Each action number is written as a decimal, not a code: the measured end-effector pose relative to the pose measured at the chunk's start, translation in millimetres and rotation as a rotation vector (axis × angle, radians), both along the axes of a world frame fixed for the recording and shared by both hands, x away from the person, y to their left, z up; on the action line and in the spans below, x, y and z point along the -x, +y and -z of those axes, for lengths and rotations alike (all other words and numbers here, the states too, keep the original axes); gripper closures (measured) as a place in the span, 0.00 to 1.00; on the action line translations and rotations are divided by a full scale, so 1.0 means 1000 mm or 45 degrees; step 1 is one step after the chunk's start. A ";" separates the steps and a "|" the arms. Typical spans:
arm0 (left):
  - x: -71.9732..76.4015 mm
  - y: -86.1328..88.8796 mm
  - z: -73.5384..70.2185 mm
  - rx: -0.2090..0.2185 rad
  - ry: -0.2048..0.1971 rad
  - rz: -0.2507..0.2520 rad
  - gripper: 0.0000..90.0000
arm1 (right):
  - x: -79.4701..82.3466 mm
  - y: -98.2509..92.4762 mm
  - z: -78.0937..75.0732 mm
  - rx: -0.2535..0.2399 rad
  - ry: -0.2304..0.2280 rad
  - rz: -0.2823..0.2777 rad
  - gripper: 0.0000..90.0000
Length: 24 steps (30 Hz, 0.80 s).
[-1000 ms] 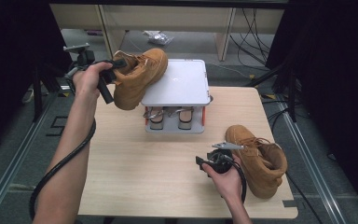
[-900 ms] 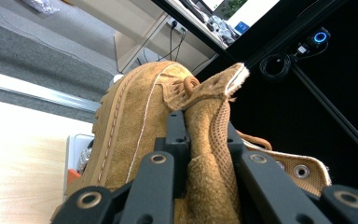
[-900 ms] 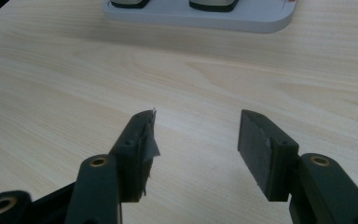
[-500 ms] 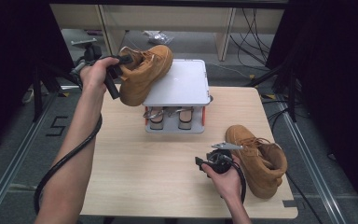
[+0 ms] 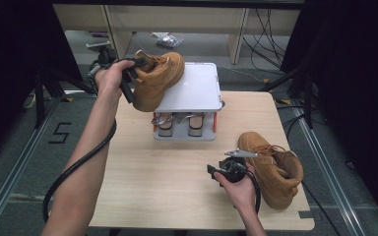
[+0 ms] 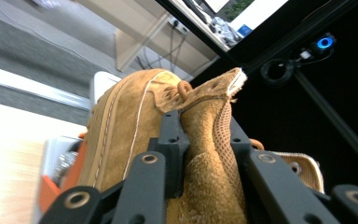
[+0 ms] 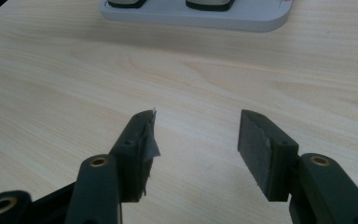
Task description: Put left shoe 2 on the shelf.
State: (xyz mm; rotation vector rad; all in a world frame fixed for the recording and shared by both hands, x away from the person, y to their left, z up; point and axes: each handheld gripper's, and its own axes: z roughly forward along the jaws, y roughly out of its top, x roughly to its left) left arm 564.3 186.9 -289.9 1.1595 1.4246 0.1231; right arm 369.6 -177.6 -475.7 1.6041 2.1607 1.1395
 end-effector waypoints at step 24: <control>0.051 0.057 0.008 -0.131 -0.225 0.036 0.88 | -0.008 0.020 -0.036 -0.056 -0.095 -0.081 0.90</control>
